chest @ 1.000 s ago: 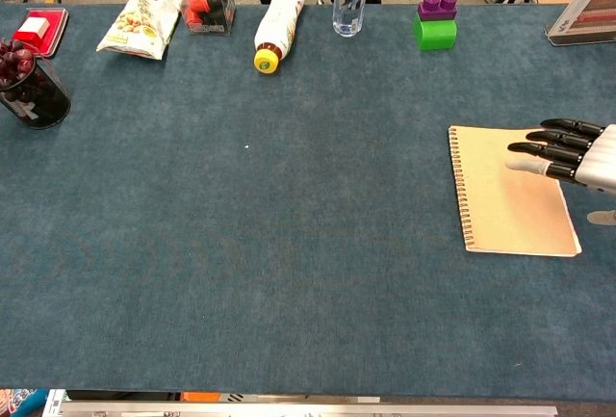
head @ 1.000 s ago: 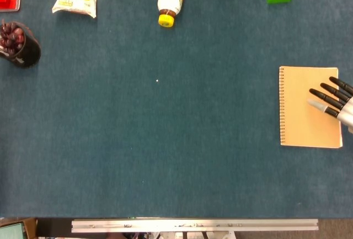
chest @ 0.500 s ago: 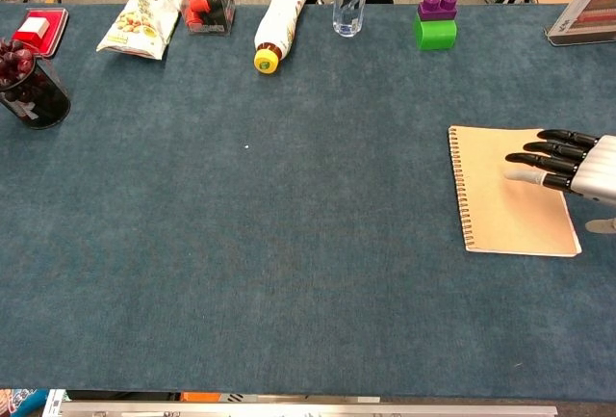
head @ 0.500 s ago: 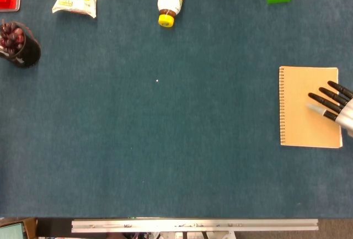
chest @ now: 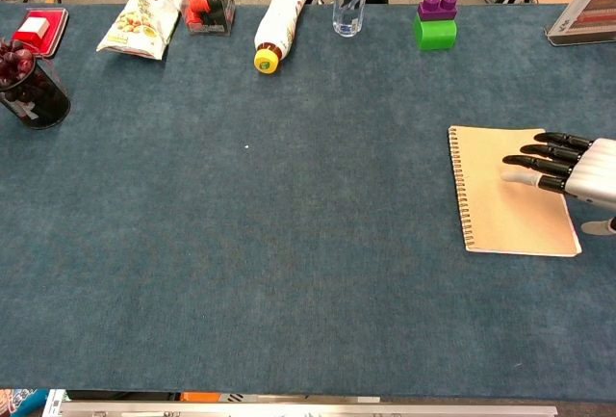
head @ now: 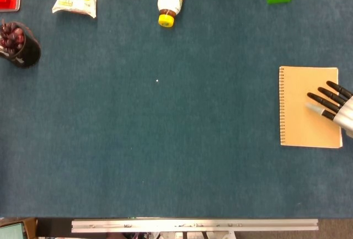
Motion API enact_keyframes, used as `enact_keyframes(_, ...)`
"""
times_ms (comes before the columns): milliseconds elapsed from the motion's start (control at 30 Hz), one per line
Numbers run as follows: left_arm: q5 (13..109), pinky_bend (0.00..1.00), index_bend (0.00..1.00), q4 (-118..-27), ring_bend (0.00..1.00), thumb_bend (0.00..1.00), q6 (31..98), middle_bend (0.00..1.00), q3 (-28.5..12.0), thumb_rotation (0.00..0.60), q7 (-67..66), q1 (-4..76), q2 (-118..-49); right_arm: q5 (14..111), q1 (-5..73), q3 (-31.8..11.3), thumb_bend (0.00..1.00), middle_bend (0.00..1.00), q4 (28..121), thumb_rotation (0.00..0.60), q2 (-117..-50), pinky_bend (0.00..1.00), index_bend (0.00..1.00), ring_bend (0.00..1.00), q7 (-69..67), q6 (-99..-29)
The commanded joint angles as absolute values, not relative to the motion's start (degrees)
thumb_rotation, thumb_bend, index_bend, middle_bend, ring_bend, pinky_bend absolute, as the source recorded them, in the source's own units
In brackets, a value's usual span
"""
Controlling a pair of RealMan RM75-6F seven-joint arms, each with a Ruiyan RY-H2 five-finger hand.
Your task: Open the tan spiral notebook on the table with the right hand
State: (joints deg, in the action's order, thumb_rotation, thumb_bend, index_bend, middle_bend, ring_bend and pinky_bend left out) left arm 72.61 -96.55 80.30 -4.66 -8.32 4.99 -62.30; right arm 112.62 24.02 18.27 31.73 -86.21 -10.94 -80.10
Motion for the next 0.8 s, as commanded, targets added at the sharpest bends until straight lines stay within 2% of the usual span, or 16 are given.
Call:
enact_keyframes(33, 72.62, 0.38, 0.47, -96.54, 0.25, 0.24, 80.26, 0.30, -4.62, 0.600, -8.35, 4.99, -62.29, 112.41, 24.00, 18.21, 0.00, 0.00, 31.64, 0.600, -86.38, 0.06, 0.00, 0.00, -11.05, -79.94)
enact_keyframes(800, 72.65, 0.38, 0.47, -96.58, 0.25, 0.24, 80.43, 0.30, -4.64, 0.600, -8.42, 4.94, -62.25, 110.87, 22.89, 17.57, 0.00, 0.00, 29.00, 0.600, -88.66, 0.06, 0.00, 0.00, -12.26, -80.91)
